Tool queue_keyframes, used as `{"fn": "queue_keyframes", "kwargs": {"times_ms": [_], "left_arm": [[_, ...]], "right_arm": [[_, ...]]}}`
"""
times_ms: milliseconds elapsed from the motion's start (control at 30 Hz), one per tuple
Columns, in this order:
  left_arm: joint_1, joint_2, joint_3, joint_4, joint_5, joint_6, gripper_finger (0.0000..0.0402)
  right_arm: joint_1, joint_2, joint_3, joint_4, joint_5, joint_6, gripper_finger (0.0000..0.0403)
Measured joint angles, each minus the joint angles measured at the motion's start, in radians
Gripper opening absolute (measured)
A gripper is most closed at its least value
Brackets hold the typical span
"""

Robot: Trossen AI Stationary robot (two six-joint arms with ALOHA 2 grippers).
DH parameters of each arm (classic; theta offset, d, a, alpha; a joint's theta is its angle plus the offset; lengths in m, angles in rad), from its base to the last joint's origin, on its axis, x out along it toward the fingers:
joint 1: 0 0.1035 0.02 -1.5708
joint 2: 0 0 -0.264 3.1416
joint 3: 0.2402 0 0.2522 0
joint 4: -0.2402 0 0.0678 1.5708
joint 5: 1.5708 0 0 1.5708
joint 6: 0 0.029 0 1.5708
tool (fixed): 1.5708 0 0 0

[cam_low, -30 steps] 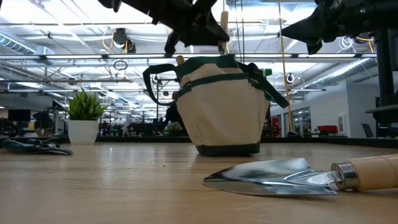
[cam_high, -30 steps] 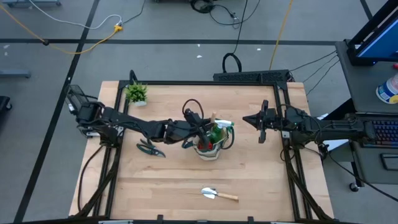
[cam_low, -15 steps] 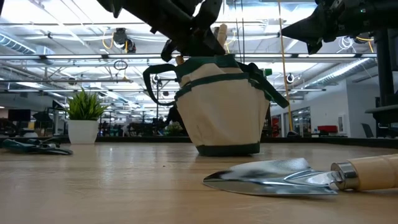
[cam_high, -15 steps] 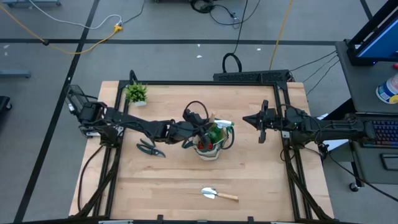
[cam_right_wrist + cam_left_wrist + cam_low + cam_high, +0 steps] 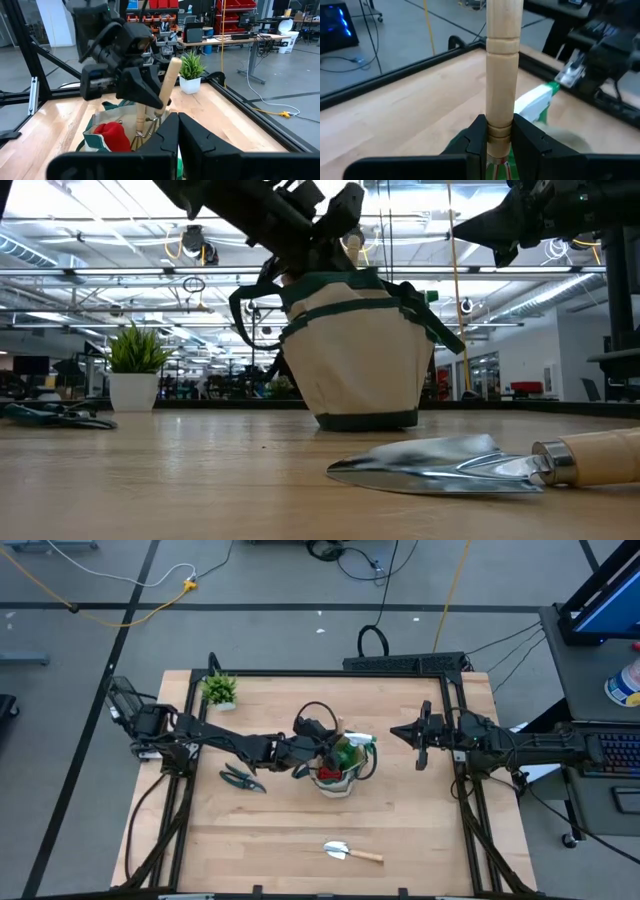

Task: Pick & Place Garden tools in Gardening bag
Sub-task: Put the light brown hand rake into the light brown gardening bag

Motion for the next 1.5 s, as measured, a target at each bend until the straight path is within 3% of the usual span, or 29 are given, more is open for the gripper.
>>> {"fn": "queue_keyframes", "kwargs": {"times_ms": [567,767,1000,1500], "left_arm": [[-0.023,-0.003,0.001,-0.024,0.000,-0.017,0.0061],[-0.030,-0.003,0.001,-0.065,0.001,0.070,0.0061],[-0.022,-0.003,0.001,-0.098,0.100,0.117,0.0061],[-0.017,0.003,0.001,-0.163,0.144,0.185,0.0061]], "right_arm": [[0.000,0.000,0.000,0.000,0.000,0.000,0.0000],[0.000,0.000,0.000,0.000,0.002,0.000,0.0000],[0.000,0.000,0.000,0.000,0.002,0.001,0.0000],[0.000,0.000,0.000,0.000,0.003,0.026,0.0000]]}}
